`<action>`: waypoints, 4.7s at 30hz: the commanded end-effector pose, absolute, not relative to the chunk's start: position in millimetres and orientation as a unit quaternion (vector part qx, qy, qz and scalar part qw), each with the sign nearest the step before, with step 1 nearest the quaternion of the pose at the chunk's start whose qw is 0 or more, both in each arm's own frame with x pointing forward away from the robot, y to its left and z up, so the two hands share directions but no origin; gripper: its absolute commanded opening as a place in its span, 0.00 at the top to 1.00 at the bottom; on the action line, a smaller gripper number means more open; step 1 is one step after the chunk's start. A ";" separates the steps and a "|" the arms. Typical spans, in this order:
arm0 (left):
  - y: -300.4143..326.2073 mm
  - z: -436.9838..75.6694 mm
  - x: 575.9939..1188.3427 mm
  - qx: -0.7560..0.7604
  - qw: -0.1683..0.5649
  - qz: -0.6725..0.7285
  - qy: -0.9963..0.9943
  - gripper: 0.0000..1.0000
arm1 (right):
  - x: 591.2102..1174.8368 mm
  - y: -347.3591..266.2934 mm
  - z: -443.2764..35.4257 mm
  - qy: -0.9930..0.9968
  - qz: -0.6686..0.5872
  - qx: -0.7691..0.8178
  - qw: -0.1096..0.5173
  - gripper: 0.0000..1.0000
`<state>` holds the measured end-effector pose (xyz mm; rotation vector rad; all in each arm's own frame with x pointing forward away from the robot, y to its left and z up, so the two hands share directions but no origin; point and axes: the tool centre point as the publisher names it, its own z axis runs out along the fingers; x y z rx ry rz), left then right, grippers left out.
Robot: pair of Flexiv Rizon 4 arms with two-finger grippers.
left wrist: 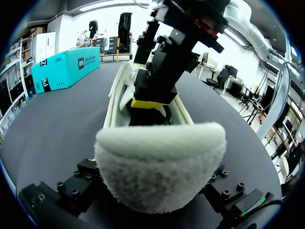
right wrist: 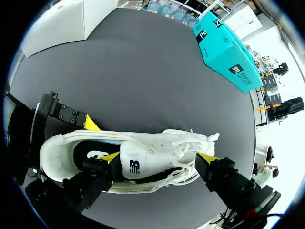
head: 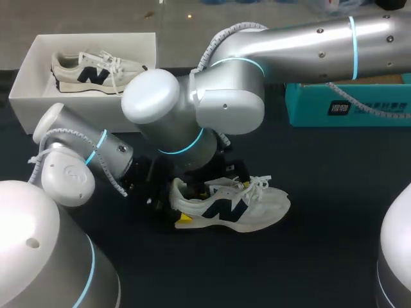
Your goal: Take the shoe out of the shoebox, open the shoe tongue, remove and reinsert the insole, then place the shoe into the shoebox
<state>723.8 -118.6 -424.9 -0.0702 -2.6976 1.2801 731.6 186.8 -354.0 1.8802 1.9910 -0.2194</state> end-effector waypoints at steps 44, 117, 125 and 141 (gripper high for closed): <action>-122.5 -433.9 726.9 -0.023 0.078 0.425 -0.901 1.00 | 751.0 96.0 -312.3 0.499 -0.036 0.857 0.128 1.00; -122.5 -433.9 726.9 -0.023 0.078 0.425 -0.901 1.00 | 712.6 162.5 -229.6 0.730 0.128 0.658 0.137 0.00; -122.5 -433.9 726.9 -0.023 0.078 0.425 -0.901 1.00 | 712.6 162.5 -229.6 0.730 0.128 0.658 0.137 0.00; -122.5 -433.9 726.9 -0.023 0.078 0.425 -0.901 1.00 | 712.5 190.7 -234.6 0.907 0.108 0.372 0.163 1.00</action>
